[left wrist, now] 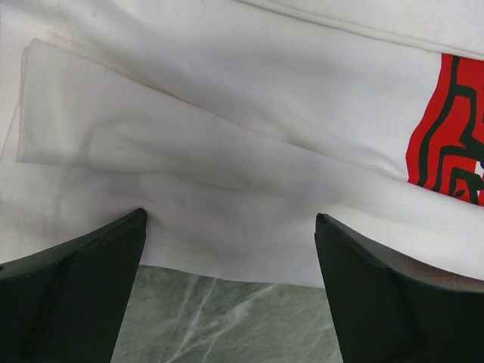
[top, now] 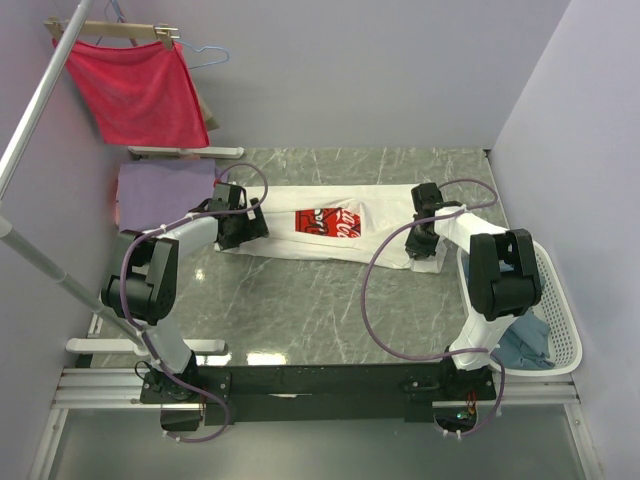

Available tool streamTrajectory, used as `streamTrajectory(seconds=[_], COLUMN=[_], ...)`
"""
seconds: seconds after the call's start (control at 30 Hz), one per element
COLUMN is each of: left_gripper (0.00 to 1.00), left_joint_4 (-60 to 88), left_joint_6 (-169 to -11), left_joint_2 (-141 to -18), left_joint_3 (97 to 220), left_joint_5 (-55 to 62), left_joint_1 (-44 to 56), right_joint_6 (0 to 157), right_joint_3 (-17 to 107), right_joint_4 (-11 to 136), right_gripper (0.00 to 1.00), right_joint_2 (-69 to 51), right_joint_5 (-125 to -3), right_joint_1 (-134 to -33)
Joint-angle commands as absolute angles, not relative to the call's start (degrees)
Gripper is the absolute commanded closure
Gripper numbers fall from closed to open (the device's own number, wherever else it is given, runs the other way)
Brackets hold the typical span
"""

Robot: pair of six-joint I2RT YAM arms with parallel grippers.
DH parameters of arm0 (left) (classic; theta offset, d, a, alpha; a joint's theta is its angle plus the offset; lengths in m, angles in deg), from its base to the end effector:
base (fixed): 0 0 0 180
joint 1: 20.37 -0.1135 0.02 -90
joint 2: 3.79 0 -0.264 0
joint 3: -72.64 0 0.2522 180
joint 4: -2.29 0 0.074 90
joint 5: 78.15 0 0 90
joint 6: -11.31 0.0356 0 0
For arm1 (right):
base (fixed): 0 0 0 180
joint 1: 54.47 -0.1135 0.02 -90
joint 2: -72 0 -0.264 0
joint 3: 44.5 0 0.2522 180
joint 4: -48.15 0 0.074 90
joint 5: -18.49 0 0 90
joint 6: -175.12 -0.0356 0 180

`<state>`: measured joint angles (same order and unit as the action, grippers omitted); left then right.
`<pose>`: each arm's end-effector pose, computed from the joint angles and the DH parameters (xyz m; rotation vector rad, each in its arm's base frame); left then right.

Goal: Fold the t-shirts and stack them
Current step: Fold the other side of the tshirt into a rectangle

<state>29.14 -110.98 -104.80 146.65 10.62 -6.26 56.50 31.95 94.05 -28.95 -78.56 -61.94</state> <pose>0.3487 -0.0884 0.1697 -0.3936 2.5167 -0.3526 0.3340 0.0394 0.1651 0.5390 2.7262 -0.0141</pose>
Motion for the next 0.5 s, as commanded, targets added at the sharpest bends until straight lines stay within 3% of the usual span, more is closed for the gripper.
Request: streamTrajectory(seconds=[0.0,0.3,0.47], left_gripper=[0.01,0.00,0.01], left_joint_4=[29.4,29.3,29.4], left_joint_6=[-110.5,-110.6,-110.4], left_joint_2=[-105.9,-106.0,-106.1], left_joint_3=[147.3,147.3,147.2], left_joint_5=[10.4,10.3,10.4], left_joint_1=[-6.0,-6.0,-6.0], right_joint_6=[57.4,58.0,58.2], right_joint_3=[34.3,36.8,37.8], right_joint_4=[93.7,94.0,94.4], right_gripper=[0.75,0.69,0.75], right_joint_2=[-28.6,-29.9,-30.8], right_joint_5=[-80.0,-80.6,-80.4], right_joint_1=[-61.8,-61.8,-61.8])
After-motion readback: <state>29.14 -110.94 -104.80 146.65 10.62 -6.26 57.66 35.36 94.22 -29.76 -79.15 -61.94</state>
